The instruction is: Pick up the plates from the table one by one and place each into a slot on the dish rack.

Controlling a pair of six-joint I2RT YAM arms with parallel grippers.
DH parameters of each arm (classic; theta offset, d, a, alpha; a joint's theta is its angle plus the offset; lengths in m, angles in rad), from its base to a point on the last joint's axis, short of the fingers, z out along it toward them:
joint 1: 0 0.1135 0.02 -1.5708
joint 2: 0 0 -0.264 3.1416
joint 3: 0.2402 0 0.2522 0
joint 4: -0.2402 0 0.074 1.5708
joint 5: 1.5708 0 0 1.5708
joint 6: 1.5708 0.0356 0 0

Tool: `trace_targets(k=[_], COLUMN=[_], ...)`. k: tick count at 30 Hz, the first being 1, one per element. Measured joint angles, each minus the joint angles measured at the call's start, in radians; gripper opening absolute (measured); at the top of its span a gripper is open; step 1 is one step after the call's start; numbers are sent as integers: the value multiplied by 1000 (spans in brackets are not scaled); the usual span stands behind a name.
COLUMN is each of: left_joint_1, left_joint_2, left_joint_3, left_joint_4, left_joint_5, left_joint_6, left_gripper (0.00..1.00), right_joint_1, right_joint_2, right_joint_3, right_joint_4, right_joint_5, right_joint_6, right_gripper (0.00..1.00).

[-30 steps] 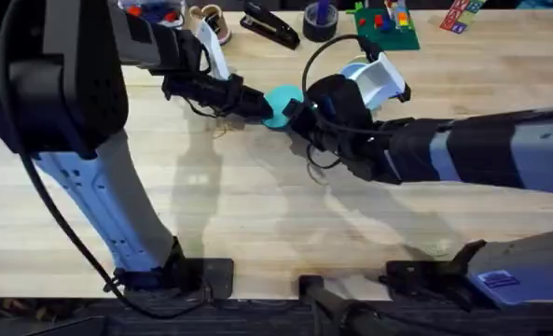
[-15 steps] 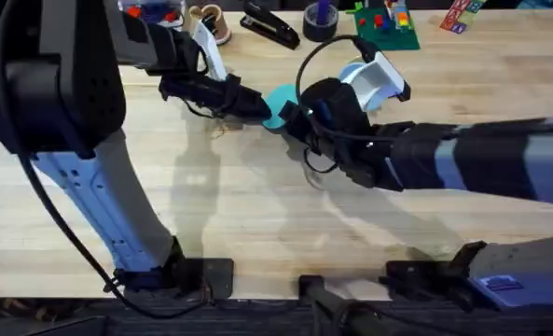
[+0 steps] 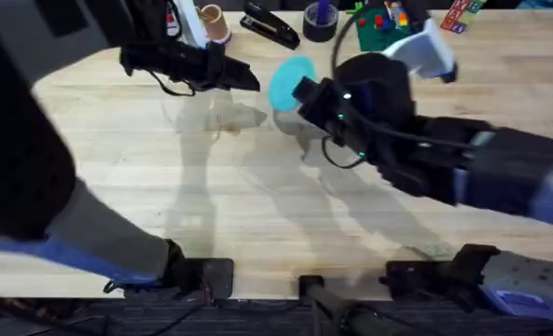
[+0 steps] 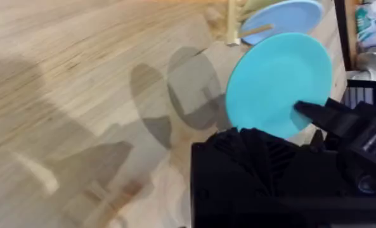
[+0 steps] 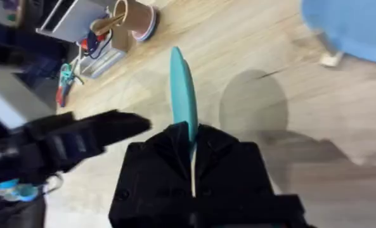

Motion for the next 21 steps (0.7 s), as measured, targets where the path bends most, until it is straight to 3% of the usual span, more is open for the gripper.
trace_targets(k=[2, 3, 10, 16, 21], left_joint_1=[0, 0, 0, -8, -65], left_joint_2=[-46, -112, -261, -378, -450], left_joint_3=[0, 0, 0, 0, 0], left_joint_4=[-25, -59, -162, -243, -303], left_joint_5=[-16, -48, -150, -252, -365], left_joint_6=[0, 1, 3, 3, 3], left_gripper=[39, 39, 39, 38, 38], right_joint_1=[0, 0, -9, -45, -81], right_joint_2=[-62, -149, -304, -359, -359], right_joint_3=[3, 20, 177, 368, 509], right_joint_4=[-94, -243, -589, -836, -979], right_joint_5=[12, 33, 77, 93, 97], right_joint_6=[-13, -45, -176, -318, -466], right_gripper=[32, 32, 32, 31, 31])
